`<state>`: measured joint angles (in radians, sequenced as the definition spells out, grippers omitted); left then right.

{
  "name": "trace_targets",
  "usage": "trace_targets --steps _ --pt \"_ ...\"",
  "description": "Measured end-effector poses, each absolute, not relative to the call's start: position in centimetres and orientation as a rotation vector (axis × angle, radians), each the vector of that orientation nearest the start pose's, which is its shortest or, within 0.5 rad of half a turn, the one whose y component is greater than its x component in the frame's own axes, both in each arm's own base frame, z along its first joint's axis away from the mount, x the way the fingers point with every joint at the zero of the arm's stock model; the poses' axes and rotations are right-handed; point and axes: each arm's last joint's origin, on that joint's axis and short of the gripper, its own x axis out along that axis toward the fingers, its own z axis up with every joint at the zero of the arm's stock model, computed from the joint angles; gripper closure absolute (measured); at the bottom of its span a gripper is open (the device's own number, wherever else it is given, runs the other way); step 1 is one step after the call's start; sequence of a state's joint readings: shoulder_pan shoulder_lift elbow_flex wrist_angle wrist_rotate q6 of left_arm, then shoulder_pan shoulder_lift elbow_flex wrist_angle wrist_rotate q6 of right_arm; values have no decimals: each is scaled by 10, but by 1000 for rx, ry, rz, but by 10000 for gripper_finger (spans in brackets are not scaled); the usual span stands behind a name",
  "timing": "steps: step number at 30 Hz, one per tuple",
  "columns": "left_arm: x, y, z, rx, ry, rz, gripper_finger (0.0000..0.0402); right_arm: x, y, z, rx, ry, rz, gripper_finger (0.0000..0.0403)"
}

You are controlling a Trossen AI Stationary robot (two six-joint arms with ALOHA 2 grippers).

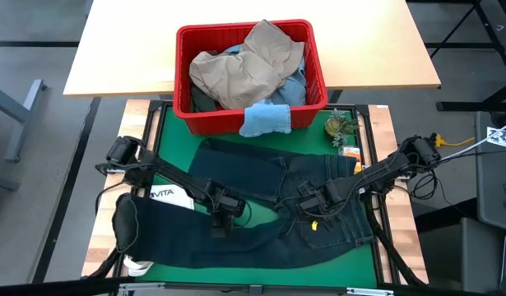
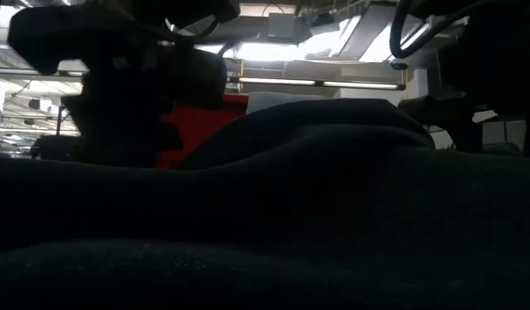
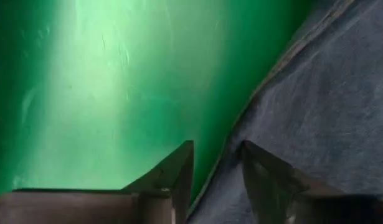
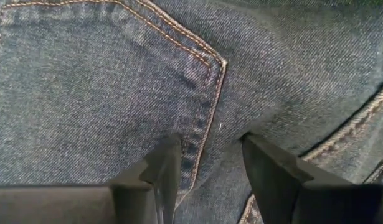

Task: Fold Laundry from Bin
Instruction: Fold the dark blue pants

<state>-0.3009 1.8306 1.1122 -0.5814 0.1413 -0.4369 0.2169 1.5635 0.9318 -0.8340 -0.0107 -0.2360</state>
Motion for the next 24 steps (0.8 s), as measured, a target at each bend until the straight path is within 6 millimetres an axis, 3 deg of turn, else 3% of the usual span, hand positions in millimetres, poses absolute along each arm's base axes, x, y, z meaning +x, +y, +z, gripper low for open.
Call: trace_targets --steps 4,6,14,24 --pt "319 -105 148 -278 1390 -59 370 251 56 169 -303 1473 321 233" --pt "316 -105 148 -293 1406 -12 391 245 55 162 -273 1504 304 233" --pt "290 -101 146 -255 1643 190 400 218 51 135 -128 1637 278 233" --pt "285 -99 146 -236 1678 232 390 219 51 137 -129 1641 295 233"
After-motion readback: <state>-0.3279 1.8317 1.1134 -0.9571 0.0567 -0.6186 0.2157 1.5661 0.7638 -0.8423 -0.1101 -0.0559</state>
